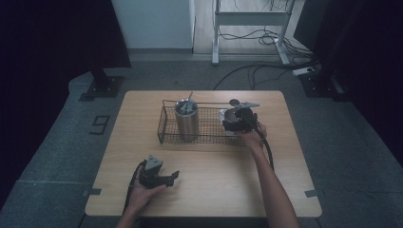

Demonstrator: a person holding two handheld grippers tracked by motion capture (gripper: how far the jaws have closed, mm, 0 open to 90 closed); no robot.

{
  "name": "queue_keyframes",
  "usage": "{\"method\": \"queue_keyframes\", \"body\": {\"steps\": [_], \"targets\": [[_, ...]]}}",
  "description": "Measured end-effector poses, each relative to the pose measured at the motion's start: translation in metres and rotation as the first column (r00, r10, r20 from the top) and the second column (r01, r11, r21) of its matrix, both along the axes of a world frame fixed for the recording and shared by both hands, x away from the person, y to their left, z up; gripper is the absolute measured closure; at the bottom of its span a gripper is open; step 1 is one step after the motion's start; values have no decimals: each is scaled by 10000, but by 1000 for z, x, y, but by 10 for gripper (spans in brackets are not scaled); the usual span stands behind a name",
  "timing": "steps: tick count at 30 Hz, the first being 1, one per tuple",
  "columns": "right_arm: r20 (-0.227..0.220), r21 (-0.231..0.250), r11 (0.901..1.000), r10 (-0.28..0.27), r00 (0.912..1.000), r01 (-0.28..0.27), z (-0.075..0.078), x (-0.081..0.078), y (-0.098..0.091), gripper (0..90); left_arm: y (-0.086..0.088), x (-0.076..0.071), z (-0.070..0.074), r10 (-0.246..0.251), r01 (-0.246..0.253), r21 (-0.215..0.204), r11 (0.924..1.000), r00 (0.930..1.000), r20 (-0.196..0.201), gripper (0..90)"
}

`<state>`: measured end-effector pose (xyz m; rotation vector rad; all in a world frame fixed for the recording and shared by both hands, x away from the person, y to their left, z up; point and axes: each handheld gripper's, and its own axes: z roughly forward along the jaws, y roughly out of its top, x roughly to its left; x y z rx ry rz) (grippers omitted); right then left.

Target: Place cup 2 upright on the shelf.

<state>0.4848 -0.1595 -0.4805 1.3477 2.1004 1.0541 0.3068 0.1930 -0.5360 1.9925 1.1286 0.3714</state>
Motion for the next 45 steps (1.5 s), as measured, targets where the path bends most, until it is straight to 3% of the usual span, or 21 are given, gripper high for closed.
{"method": "queue_keyframes", "body": {"steps": [13, 34, 45], "targets": [[-131, -244, 9997, -33, 9999, 30, -3, 1, 3, 67, -1, 0, 0, -50, 50, -7, 10000, 10000, -38, 157], [-1013, -800, 9966, 112, 9948, -193, -7, 5, 5, 66, -2, -1, 0, -172, 172, 26, 9998, 9998, -68, 158], [-1156, -953, 9954, -145, 9932, 34, -6, 4, 2, 62, -3, -1, 0, -210, 211, 49, 9998, 9997, -105, 157]]}}
